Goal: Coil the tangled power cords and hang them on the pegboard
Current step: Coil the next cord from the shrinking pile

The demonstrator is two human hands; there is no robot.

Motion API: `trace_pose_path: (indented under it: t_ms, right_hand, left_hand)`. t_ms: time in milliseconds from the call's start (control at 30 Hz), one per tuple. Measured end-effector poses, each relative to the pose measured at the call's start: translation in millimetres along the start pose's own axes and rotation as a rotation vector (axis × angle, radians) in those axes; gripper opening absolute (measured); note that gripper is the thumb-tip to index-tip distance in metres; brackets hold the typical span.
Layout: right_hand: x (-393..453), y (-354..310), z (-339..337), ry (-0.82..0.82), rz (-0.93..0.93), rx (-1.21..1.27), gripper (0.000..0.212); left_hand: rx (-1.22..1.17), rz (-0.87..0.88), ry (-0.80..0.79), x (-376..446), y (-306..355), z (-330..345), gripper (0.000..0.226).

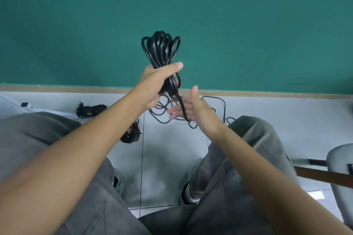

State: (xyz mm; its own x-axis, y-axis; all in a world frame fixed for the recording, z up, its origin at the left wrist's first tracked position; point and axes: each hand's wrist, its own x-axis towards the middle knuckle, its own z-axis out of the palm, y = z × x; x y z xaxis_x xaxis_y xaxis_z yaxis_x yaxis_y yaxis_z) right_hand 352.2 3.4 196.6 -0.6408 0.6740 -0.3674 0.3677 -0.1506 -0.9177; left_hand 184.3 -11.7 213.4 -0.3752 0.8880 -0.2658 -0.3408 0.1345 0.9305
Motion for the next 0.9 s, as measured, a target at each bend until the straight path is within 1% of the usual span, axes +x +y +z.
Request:
trace_pose_path:
  t_ms: [67,133,200,267,333,400,500,533,600,633,700,733,800,900]
  right_hand:
    - [-7.2,9.6,7.6,-0.013,0.006,-0.066,0.067]
    - [-14.0,11.6,12.4,-0.036,-0.036,-0.184,0.042]
    - [-17.6,7.2,11.2,-0.052,-0.114,-0.293,0.020]
    - [-17.0,-6.3,2.6,-0.009,-0.194,-0.451,0.011]
    - [-15.7,-24.4,-8.7,0.074,-0.252,-0.499,0.011]
    - [-14.0,-40.7,-20.4,0.195,-0.291,-0.449,0.020]
    - [-9.1,-52.9,-31.7,0.328,-0.321,-0.305,0.013]
    - [-7.5,-53.6,-33.5,0.373,-0.313,-0.259,0.013]
    - [-3.6,-52.4,-34.8,0.468,-0.284,-0.206,0.026]
    - [-2.0,-49.8,-34.5,0.501,-0.261,-0.192,0.031]
    - [-0.8,-45.3,-33.7,0.522,-0.220,-0.152,0.038]
    - [-0.1,-41.7,-33.1,0.519,-0.204,-0.115,0.039]
    - [1.7,-35.3,-31.6,0.496,-0.199,-0.059,0.035]
    - [2.5,-27.3,-26.7,0.390,-0.242,-0.008,0.010]
  left_hand:
    - [-0.021,-0.007,0.111,6.2,-0.5,-5.1,0.026]
    - [-0.034,-0.004,0.175,11.7,-4.0,-8.8,0.025]
    - [0.015,0.015,0.186,16.2,-8.3,-11.7,0.026]
    - [0.122,0.053,0.129,19.1,-11.3,-13.7,0.034]
    - [0.210,0.063,0.031,20.4,-15.4,-15.8,0.035]
    - [0.240,0.053,-0.093,18.0,-17.9,-15.7,0.028]
    - [0.207,0.004,-0.237,5.2,-18.9,-7.1,0.018]
    - [0.157,-0.035,-0.256,-0.8,-18.0,-2.3,0.021]
    - [0.043,-0.094,-0.275,-8.6,-17.3,4.6,0.036]
    - [0.021,-0.095,-0.297,-11.8,-16.7,6.8,0.035]
    - [0.073,-0.064,-0.365,-14.0,-15.2,7.5,0.016]
    - [0.105,-0.054,-0.395,-14.3,-14.1,7.1,0.011]
    - [0.129,-0.048,-0.432,-15.3,-12.4,6.2,0.016]
    - [0.048,-0.083,-0.439,-13.0,-14.9,2.5,0.028]
